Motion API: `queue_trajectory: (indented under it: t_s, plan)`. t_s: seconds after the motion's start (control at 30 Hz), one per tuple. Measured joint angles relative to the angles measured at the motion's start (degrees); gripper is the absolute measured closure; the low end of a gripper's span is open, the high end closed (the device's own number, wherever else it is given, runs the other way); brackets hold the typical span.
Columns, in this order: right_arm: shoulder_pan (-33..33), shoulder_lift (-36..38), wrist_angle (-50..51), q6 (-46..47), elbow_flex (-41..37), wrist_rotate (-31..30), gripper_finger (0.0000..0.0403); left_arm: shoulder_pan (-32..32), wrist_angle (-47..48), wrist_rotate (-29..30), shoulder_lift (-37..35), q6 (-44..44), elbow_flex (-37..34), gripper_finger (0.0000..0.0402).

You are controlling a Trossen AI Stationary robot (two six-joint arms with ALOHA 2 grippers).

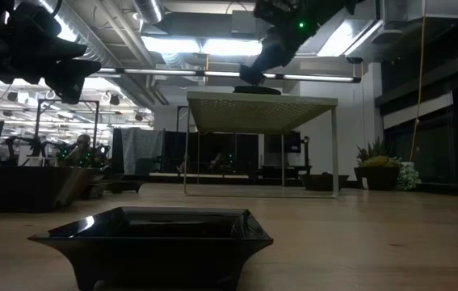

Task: Pick & Place Mini shaped plates
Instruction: Stack the black square plate on top of the black square plates on the shelf

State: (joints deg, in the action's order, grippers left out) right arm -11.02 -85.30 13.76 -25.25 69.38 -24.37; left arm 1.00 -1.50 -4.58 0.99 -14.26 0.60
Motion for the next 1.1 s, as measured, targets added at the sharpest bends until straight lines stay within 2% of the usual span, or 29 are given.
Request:
queue_trajectory:
  t_s: [0.37,0.67,1.1]
  plan:
    - [-3.1,-1.8,1.6,6.3,0.0,2.1,0.0399,0.0,0.0,0.0,0.0,0.0,0.0,0.0249]
    - [-3.8,-2.4,1.7,7.1,0.0,2.0,0.0397,0.0,0.0,0.0,0.0,0.0,0.0,0.0249]
    - [-5.1,-3.2,2.0,10.0,0.0,2.0,0.0342,0.0,0.0,0.0,0.0,0.0,0.0,0.0249]
